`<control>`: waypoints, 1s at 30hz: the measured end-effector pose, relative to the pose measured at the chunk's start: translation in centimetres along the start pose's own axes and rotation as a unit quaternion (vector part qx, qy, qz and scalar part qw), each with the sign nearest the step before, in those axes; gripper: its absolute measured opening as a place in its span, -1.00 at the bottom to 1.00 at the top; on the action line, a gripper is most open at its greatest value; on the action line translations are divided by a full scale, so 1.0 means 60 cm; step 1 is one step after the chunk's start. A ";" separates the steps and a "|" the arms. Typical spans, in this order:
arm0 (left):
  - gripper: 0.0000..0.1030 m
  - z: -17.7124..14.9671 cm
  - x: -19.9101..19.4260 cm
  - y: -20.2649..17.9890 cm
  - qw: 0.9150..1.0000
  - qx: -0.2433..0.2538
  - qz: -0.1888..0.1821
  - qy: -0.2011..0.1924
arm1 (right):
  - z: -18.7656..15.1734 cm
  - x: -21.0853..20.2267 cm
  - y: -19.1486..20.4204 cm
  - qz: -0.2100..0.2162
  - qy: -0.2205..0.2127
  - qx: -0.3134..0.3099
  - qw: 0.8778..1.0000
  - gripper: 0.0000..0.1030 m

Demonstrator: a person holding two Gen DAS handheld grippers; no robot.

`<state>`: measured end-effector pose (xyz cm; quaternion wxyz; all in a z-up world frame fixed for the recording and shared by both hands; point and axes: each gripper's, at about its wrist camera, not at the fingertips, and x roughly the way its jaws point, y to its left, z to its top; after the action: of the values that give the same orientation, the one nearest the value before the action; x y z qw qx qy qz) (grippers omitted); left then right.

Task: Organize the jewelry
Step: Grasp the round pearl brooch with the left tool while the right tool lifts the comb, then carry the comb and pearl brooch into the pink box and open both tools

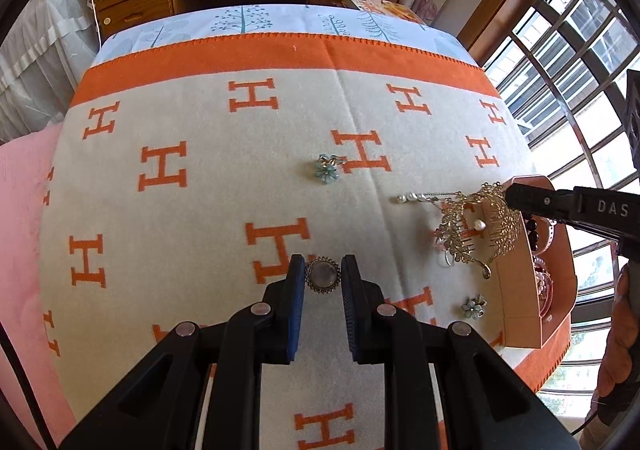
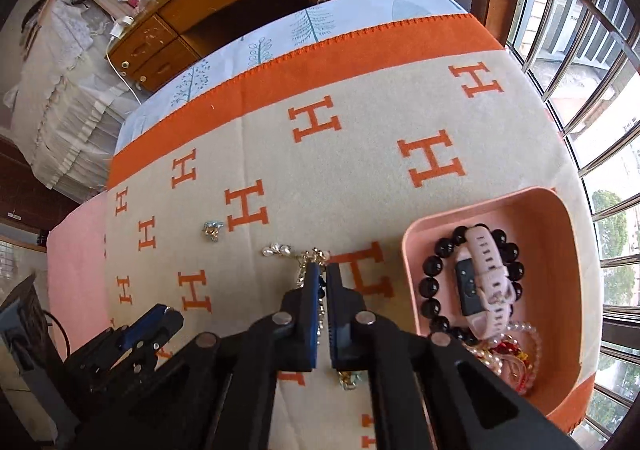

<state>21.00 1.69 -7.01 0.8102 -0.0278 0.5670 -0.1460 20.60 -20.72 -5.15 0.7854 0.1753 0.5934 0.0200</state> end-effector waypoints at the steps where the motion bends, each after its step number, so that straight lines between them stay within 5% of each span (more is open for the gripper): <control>1: -0.69 0.001 -0.006 -0.008 1.000 0.004 0.000 -0.004 | -0.006 -0.008 -0.004 0.000 0.001 -0.005 1.000 -0.93; 19: -0.69 -0.003 -0.068 -0.147 0.998 0.054 -0.010 -0.027 | -0.060 -0.151 -0.041 0.093 -0.074 -0.029 0.992 -0.95; 30: -0.69 -0.014 -0.055 -0.279 0.993 0.112 -0.042 -0.021 | -0.107 -0.211 -0.148 0.057 -0.115 -0.028 0.991 -1.00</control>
<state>15.76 -13.29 -0.76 0.8131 0.0363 0.5281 -0.2423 9.25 -30.48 2.38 0.8506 0.1884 0.4871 0.0612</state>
